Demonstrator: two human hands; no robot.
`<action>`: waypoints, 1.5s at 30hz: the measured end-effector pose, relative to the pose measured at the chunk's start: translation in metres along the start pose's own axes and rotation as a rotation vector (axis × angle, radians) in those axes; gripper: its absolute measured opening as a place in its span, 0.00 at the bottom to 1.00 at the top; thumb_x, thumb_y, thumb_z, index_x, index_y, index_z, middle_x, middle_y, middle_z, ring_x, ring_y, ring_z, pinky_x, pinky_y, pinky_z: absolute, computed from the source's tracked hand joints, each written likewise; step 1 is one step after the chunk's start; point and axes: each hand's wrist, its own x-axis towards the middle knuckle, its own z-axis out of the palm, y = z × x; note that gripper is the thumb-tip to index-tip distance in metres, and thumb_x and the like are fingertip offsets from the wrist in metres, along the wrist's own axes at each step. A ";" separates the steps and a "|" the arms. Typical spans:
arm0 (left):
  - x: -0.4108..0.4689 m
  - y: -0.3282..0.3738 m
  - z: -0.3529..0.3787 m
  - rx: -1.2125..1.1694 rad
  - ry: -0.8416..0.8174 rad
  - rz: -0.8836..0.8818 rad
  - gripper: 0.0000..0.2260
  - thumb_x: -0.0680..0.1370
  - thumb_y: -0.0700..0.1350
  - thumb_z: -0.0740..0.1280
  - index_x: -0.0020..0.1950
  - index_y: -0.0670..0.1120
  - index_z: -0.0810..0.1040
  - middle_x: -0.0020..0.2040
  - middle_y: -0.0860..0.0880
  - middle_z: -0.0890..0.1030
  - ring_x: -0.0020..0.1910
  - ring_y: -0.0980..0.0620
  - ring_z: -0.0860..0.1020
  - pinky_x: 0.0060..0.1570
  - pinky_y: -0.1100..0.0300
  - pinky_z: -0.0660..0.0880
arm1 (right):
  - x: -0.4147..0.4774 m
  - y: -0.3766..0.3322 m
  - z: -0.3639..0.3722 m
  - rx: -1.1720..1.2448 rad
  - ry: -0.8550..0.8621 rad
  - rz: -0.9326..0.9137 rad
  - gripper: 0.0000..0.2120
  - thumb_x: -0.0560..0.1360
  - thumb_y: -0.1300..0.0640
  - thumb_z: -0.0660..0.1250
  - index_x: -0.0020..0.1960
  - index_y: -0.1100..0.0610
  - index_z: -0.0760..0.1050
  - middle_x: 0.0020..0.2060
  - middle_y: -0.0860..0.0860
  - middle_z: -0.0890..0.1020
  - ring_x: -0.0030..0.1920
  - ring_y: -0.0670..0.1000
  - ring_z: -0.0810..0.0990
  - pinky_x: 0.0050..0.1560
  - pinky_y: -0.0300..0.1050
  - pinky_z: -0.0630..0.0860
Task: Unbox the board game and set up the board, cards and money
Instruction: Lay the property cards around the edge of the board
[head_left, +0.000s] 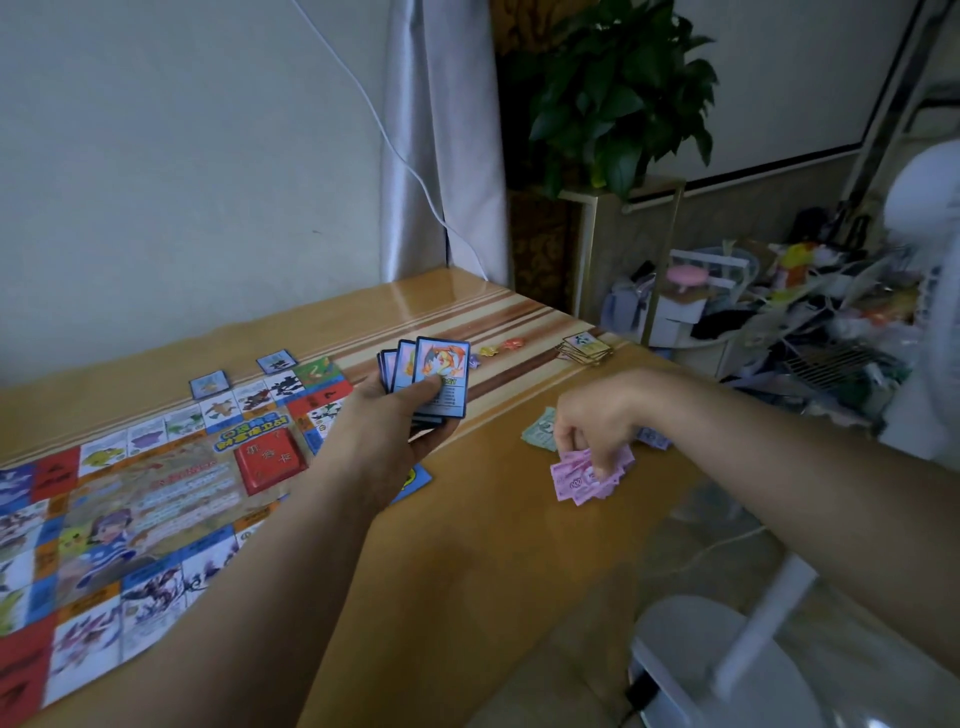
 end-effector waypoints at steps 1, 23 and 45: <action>-0.001 0.000 0.000 0.001 0.001 0.003 0.03 0.78 0.37 0.64 0.48 0.44 0.75 0.46 0.45 0.79 0.45 0.49 0.79 0.42 0.57 0.79 | 0.002 0.000 0.002 0.002 0.016 0.003 0.17 0.71 0.63 0.72 0.58 0.55 0.77 0.45 0.47 0.77 0.48 0.49 0.77 0.48 0.43 0.75; -0.022 -0.003 -0.073 0.011 0.095 -0.024 0.04 0.78 0.37 0.65 0.51 0.44 0.76 0.45 0.45 0.80 0.43 0.50 0.80 0.38 0.60 0.79 | 0.022 -0.112 -0.028 0.881 0.491 -0.374 0.16 0.80 0.46 0.58 0.56 0.57 0.77 0.41 0.52 0.82 0.37 0.46 0.80 0.40 0.41 0.76; -0.038 0.018 -0.163 -0.186 0.340 0.061 0.09 0.79 0.32 0.61 0.58 0.40 0.72 0.53 0.38 0.78 0.48 0.45 0.80 0.37 0.58 0.82 | 0.059 -0.151 -0.046 1.201 0.602 -0.347 0.21 0.77 0.68 0.63 0.68 0.56 0.67 0.47 0.56 0.81 0.37 0.49 0.82 0.38 0.38 0.80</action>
